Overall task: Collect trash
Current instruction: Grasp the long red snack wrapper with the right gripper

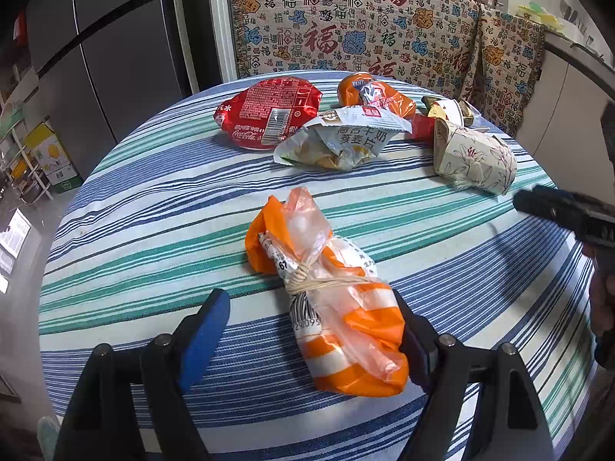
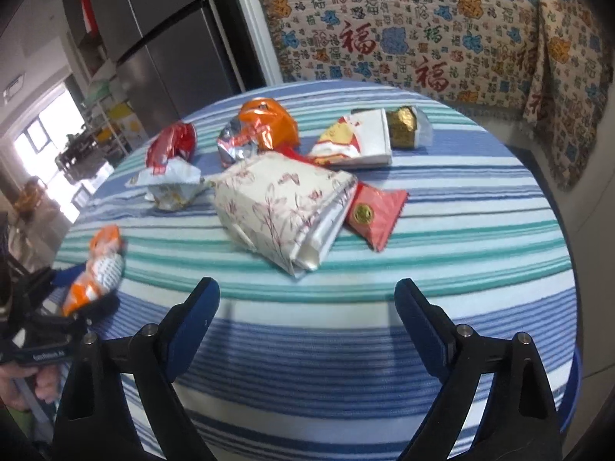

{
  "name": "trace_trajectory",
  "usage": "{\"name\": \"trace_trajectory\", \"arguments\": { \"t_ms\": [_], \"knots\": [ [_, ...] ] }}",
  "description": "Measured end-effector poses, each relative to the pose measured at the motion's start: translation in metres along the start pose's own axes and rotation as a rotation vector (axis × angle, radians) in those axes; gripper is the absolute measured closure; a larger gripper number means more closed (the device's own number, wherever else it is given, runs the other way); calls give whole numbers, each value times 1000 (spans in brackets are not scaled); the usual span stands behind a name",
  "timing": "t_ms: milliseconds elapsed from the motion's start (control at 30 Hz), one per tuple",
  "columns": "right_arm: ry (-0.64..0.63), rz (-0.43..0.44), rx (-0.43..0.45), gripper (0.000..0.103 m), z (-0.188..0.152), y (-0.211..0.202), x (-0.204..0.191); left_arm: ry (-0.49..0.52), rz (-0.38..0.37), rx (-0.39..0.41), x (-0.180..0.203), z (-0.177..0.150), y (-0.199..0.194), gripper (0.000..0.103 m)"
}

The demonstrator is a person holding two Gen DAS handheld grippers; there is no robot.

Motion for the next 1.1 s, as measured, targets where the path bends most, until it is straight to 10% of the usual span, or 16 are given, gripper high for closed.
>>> {"name": "trace_trajectory", "arguments": {
  "t_ms": [100, 300, 367, 533, 833, 933, 1100],
  "knots": [
    [-52, 14, 32, 12, 13, 9, -16, 0, 0, 0, 0, 0, 0, 20],
    [-103, 470, 52, 18, 17, -14, -54, 0, 0, 0, 0, 0, 0, 20],
    [-150, 390, 82, 18, 21, -28, -43, 0, 0, 0, 0, 0, 0, 20],
    [-207, -152, -3, 23, 32, -6, 14, 0, 0, 0, 0, 0, 0, 20],
    [-381, -121, -97, 25, 44, 58, 6, 0, 0, 0, 1, 0, 0, 19],
    [-273, -2, -115, 70, 41, 57, 16, 0, 1, 0, 1, 0, 0, 19],
    [-51, -95, -169, 70, 16, 26, 31, 0, 1, 1, 1, -1, -1, 19]
  ]
}}
Point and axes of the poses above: each gripper's, at about its wrist camera, not at the fingertips, and y roughly the way its jaws point, x to its right, z to its top, the point moved 2 cm from there along y, roughly the way its jaws point, and after that the axes turned 6 degrees about -y, right-handed, at the moved point
